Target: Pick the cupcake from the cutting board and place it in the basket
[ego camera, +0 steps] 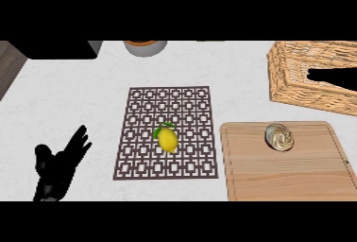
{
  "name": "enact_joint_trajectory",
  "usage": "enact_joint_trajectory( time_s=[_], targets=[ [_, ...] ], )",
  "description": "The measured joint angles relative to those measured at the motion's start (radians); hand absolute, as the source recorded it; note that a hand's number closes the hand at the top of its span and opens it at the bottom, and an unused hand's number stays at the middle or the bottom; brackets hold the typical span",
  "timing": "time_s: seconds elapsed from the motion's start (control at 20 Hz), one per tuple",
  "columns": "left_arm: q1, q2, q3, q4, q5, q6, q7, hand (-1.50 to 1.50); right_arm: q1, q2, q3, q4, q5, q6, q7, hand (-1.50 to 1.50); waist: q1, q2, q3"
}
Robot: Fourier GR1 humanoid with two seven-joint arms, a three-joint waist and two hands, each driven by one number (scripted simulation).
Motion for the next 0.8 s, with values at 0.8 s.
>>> enact_joint_trajectory(
  time_s=[0.8],
  targets=[
    [-0.004,-0.022,0.014,0.001,-0.027,-0.014,0.024,0.00,0.116,0.157,0.135,0.104,0.352,-0.169,-0.153,-1.50,0.004,0.000,0.003]
  ],
)
